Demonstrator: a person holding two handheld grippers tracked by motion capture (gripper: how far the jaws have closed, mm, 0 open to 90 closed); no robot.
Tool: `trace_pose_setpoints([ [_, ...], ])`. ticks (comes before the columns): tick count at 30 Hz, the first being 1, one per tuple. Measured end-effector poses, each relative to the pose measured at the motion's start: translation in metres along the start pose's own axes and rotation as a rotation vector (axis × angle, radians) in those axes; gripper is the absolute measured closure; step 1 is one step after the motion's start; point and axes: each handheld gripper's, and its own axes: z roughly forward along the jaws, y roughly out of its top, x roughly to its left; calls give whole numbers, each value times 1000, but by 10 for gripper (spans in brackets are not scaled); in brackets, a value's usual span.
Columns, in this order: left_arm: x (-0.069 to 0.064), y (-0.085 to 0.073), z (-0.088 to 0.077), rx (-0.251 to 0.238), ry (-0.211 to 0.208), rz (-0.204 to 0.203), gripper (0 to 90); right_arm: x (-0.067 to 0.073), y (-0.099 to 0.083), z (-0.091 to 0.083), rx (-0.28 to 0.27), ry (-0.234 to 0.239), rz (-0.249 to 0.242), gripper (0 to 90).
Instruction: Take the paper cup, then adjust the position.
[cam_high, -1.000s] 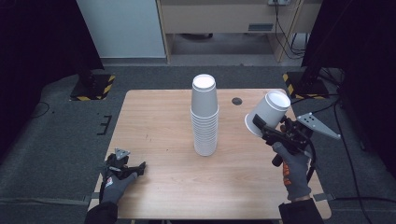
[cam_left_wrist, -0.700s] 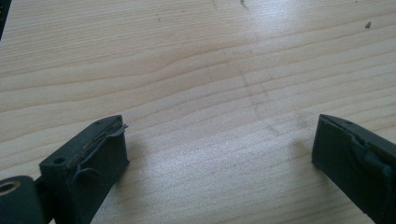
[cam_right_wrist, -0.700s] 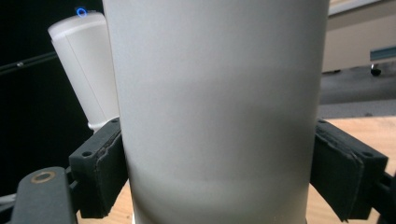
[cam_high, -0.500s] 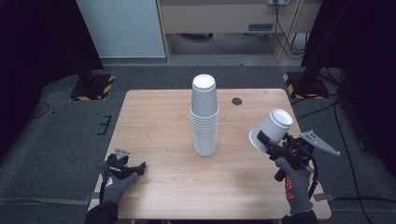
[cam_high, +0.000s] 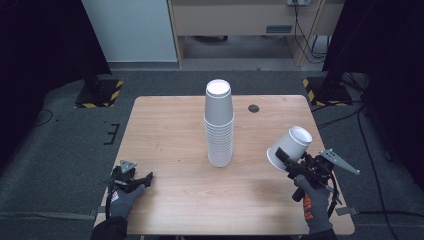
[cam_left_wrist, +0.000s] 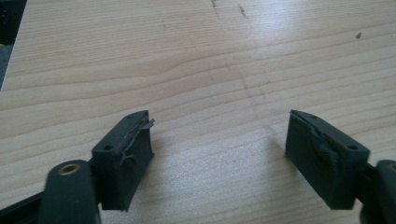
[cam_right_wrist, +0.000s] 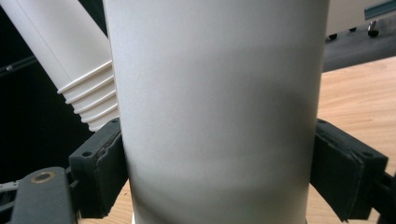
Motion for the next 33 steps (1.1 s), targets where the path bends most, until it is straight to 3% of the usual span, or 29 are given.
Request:
trace_pose_setpoints([
  [8, -12, 5, -9, -88, -73, 65, 330, -5, -7, 1, 3, 13, 58, 153],
  [14, -23, 12, -16, -166, -83, 105, 339, -9, -11, 1, -8, 19, 117, 153],
  [22, -33, 16, -20, -221, -134, 113, 342, -10, -16, 1, -15, 19, 148, 152],
  [28, -44, 20, -24, -270, -174, 107, 344, -10, -22, 4, -25, 33, 221, 152],
  [33, -53, 23, -28, -315, -194, 118, 344, -9, -24, 5, -40, 34, 245, 152],
])
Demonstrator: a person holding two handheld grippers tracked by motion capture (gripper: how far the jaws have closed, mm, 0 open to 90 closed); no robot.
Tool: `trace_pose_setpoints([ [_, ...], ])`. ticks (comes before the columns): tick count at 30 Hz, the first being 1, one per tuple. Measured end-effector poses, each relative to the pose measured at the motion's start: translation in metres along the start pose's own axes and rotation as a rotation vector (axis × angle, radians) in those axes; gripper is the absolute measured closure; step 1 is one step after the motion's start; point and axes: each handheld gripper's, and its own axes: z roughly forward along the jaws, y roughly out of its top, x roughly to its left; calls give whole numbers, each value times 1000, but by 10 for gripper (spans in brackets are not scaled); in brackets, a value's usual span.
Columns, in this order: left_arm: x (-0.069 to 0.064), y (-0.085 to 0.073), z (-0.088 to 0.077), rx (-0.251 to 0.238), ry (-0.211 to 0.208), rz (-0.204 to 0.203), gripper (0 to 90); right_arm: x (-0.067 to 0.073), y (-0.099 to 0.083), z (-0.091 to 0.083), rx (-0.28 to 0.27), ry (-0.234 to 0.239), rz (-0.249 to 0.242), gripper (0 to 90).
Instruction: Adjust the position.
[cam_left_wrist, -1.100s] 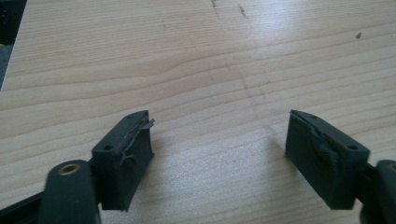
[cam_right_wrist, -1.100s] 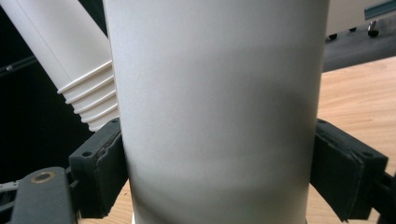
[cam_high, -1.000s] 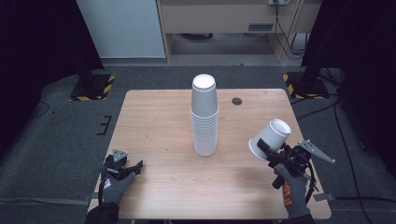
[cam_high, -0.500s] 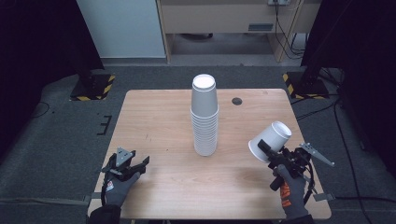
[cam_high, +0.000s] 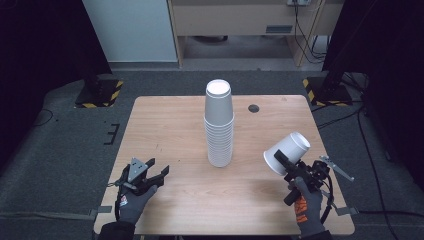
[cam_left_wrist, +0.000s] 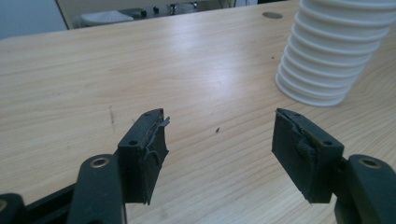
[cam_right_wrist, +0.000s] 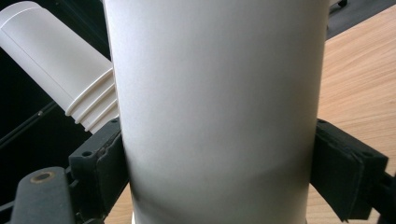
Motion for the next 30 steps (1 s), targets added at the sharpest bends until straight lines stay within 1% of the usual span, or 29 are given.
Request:
trace_pose_setpoints([
  [6, -11, 5, 0, -37, -33, 1, 344, 2, -3, 1, -8, 0, 1, 152],
  [8, -16, 7, 1, -52, -50, 4, 344, 2, -4, 1, -8, 5, 11, 151],
  [11, -23, 11, 2, -65, -70, 21, 344, 3, -5, 2, -12, 12, 18, 151],
  [13, -29, 13, 2, -78, -86, 27, 346, 3, -6, 1, -16, 17, 34, 151],
  [16, -38, 16, 3, -95, -112, 29, 352, 3, -6, 1, -18, 17, 43, 151],
  [18, -44, 19, 4, -106, -126, 38, 359, 3, -6, 1, -19, 19, 53, 151],
  [21, -54, 23, 7, -121, -151, 55, 359, 3, -6, 1, -20, 20, 51, 151],
  [22, -56, 24, 8, -123, -157, 58, 360, 3, -6, 1, -25, 16, 42, 151],
  [23, -59, 24, 9, -126, -166, 63, 362, 3, -7, 1, -22, 19, 46, 151],
  [24, -65, 26, 11, -133, -181, 77, 363, 3, -7, 1, -23, 18, 47, 151],
  [25, -65, 26, 11, -133, -181, 77, 364, 3, -7, 1, -24, 19, 48, 151],
  [30, -78, 30, 15, -144, -215, 101, 365, 4, -7, 1, -29, 28, 63, 151],
])
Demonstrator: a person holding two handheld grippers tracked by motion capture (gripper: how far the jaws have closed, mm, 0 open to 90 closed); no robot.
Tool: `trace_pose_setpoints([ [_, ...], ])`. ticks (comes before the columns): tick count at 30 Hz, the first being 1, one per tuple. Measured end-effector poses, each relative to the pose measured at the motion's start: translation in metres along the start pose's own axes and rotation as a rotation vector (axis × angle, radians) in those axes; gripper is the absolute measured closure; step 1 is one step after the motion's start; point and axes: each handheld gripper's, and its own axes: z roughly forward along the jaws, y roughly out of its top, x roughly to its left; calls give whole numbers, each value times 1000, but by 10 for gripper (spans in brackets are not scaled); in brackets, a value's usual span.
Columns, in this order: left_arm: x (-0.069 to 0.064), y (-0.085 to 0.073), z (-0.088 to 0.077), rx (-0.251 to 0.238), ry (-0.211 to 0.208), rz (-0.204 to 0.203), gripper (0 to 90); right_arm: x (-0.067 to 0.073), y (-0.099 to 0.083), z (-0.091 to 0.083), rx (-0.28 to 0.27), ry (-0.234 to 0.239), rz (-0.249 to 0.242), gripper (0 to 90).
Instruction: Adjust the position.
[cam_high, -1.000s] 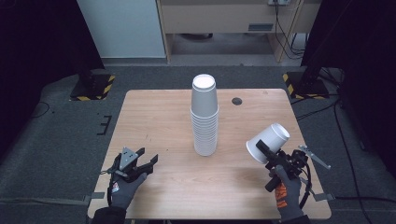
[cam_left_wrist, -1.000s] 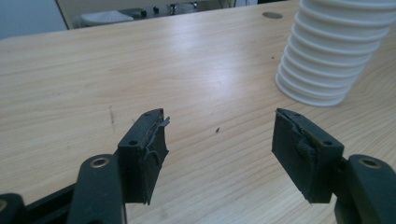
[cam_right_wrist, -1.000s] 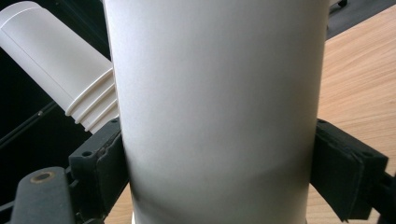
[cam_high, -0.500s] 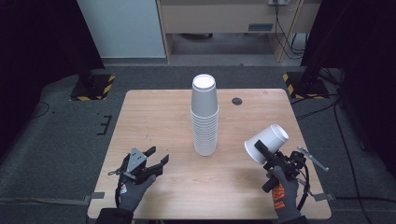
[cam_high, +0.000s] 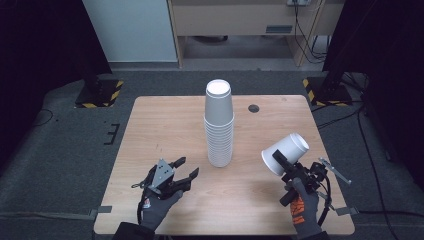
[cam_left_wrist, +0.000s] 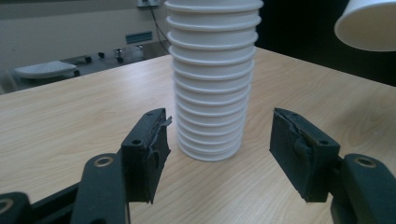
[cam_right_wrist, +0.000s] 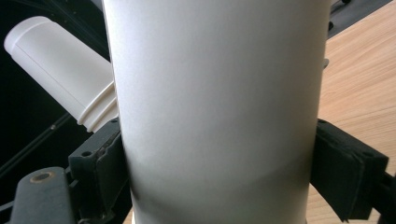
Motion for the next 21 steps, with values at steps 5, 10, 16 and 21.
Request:
trace_pose_setpoints([
  [5, -9, 3, 8, -6, -26, 18, 371, 0, 0, 0, -5, 9, 7, 151],
  [10, -17, 9, 15, -25, -50, 27, 378, 1, 0, 0, -6, 13, 10, 151],
  [16, -27, 16, 24, -33, -72, 33, 384, 1, 0, 0, -1, 14, 9, 151],
  [21, -35, 19, 33, -35, -89, 45, 390, 1, 0, 0, -2, 18, 21, 151],
])
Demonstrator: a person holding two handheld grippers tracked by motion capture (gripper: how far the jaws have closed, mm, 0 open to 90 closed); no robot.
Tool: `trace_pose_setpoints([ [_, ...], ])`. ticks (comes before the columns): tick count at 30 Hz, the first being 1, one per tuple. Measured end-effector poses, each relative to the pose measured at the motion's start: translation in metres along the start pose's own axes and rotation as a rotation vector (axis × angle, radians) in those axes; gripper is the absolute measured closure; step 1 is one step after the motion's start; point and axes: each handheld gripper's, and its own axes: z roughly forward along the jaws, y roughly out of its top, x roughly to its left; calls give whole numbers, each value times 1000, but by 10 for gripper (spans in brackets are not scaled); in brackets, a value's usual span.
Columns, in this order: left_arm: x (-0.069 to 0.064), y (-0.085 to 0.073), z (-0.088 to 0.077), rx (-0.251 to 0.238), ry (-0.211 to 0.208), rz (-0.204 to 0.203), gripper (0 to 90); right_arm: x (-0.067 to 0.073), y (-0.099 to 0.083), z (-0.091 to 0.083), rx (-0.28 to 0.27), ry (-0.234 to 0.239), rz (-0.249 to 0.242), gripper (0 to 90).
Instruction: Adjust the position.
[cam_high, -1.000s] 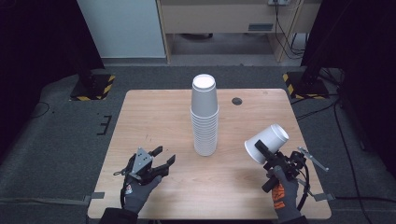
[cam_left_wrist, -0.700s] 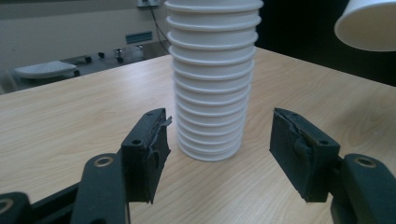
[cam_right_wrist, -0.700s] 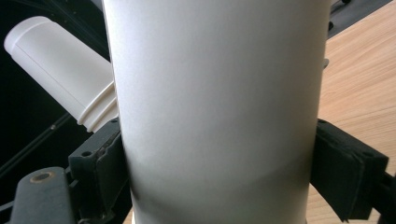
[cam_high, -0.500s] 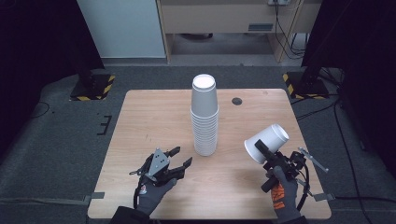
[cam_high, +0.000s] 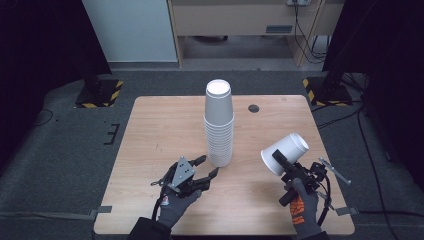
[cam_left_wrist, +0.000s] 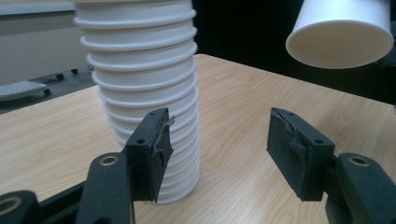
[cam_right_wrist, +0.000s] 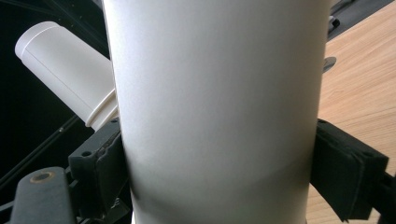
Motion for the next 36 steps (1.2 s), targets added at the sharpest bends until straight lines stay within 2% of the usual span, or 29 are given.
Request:
trace_pose_setpoints([
  [13, -18, 7, 22, -15, -41, 27, 405, 0, 1, -1, -2, 2, 2, 151],
  [24, -26, 13, 36, -28, -70, 21, 407, 0, 1, 0, -1, 4, 9, 151],
  [36, -33, 19, 52, -37, -98, 36, 407, 0, 1, 0, 2, 12, 13, 150],
])
